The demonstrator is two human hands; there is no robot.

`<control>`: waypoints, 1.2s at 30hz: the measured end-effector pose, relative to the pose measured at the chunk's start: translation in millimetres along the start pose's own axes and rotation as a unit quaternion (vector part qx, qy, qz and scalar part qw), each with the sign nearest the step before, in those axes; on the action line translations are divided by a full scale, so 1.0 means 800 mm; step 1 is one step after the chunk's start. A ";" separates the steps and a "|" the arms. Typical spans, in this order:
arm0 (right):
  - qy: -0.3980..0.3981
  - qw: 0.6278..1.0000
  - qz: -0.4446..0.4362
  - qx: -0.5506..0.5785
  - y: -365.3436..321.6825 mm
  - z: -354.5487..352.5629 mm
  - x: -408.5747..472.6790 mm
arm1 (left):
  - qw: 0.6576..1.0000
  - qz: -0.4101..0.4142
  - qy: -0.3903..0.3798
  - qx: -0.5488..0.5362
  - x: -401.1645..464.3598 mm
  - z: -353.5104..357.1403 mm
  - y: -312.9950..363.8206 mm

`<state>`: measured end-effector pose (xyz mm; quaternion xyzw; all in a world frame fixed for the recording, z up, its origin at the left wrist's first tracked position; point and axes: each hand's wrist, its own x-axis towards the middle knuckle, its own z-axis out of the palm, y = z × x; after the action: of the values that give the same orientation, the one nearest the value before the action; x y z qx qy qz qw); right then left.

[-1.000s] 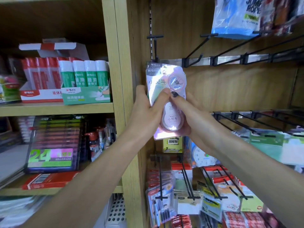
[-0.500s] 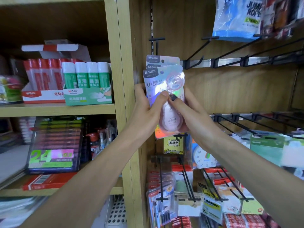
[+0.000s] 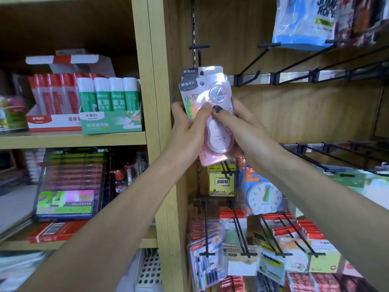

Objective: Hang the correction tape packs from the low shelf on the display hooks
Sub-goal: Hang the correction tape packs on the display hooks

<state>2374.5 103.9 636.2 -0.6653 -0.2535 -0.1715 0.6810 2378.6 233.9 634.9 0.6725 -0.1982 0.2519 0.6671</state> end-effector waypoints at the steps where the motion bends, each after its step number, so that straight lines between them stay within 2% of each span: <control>1: 0.004 1.000 0.009 -0.003 0.002 -0.002 0.003 | 1.000 -0.005 0.001 -0.003 0.001 0.000 -0.001; 10: 0.022 0.996 0.086 -0.008 0.022 -0.008 0.049 | 0.992 -0.128 0.002 -0.020 0.039 0.017 -0.020; 20: 0.031 0.986 0.162 -0.035 0.053 -0.003 0.123 | 0.972 -0.219 0.076 -0.040 0.112 0.042 -0.062; 27: 0.039 0.985 0.158 -0.056 0.061 -0.002 0.116 | 0.972 -0.220 0.073 -0.035 0.106 0.039 -0.078; 36: 0.033 0.993 0.103 0.044 0.033 -0.020 0.017 | 0.993 -0.104 0.048 -0.018 0.009 0.025 -0.029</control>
<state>2402.3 90.5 622.8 -0.6511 -0.1686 -0.1109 0.7317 2399.5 214.8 621.1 0.6644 -0.0997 0.2091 0.7106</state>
